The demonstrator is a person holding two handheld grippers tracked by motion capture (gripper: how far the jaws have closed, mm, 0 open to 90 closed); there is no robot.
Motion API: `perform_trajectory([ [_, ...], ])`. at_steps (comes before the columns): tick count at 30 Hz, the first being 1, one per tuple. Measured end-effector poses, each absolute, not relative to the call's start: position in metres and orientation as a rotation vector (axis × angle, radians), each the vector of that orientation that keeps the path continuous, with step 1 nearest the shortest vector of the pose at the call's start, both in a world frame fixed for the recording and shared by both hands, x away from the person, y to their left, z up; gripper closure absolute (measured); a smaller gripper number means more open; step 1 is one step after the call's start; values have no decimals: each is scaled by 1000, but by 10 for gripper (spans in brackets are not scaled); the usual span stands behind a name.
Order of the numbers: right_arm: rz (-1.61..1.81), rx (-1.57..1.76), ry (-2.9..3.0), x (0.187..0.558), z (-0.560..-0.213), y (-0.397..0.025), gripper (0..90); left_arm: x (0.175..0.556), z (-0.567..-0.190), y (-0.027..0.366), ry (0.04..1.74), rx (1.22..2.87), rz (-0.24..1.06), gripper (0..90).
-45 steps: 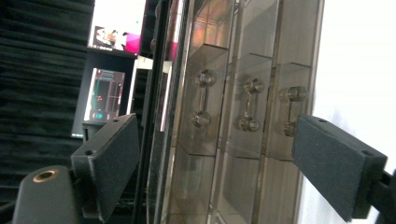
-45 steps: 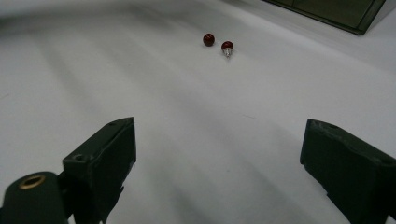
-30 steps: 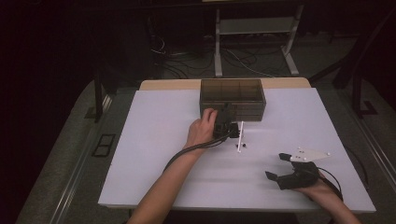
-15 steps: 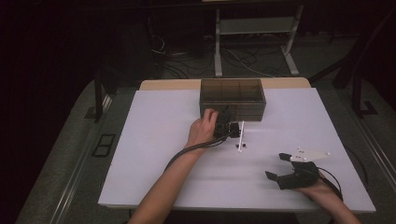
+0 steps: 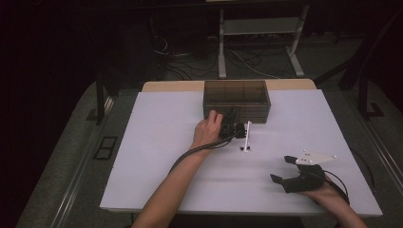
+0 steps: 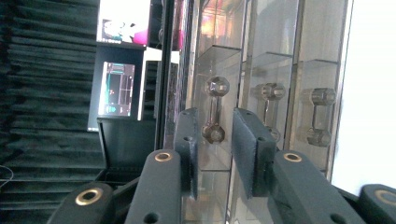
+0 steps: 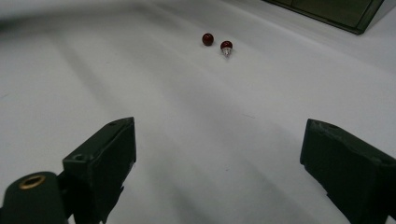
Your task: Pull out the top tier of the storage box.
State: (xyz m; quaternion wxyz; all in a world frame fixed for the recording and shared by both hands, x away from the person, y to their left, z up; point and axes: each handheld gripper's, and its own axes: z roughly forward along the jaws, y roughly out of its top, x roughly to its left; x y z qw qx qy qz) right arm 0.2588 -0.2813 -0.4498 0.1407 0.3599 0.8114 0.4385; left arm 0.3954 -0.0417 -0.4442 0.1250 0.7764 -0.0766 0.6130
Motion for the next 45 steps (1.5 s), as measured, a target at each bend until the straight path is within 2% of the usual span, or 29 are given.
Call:
perform_trajectory([
  [14, 1269, 1039, 2342, 259, -450, -282, 99, 397, -445, -45, -238, 2267, 1810, 780],
  [45, 1272, 1041, 2341, 259, -449, -282, 99, 389, -449, -48, -280, 2248, 1870, 801],
])
